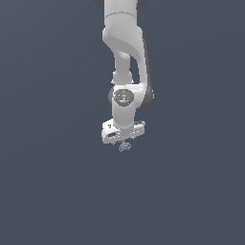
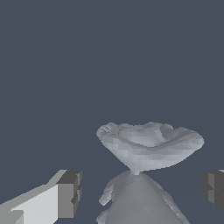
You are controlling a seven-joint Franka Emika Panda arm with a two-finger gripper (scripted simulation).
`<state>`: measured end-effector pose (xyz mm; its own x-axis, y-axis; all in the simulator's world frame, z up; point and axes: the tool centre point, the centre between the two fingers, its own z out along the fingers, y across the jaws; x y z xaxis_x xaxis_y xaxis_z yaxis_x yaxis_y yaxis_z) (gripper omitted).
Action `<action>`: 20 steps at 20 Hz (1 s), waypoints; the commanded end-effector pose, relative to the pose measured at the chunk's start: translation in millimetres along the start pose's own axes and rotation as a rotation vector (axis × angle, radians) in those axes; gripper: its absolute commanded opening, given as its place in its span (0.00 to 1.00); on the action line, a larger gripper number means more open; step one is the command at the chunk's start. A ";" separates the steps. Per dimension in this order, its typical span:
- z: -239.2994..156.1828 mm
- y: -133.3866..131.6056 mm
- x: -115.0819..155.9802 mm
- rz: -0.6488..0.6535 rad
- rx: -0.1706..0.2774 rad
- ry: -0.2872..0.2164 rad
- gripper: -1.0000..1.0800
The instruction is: Pick up the object and move it to a goal position.
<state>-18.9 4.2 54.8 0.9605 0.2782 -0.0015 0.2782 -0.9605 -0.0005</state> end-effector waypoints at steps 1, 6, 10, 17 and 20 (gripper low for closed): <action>6.7 0.2 0.6 -0.001 0.000 0.001 0.96; 8.9 0.5 1.2 -0.001 0.000 0.001 0.00; 8.9 0.5 1.2 -0.001 0.000 0.001 0.00; 8.4 -1.2 2.1 -0.001 0.000 0.001 0.00; 6.6 -8.6 6.6 -0.001 0.000 0.001 0.00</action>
<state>-16.2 9.5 47.1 0.9606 0.2778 -0.0006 0.2778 -0.9606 0.0001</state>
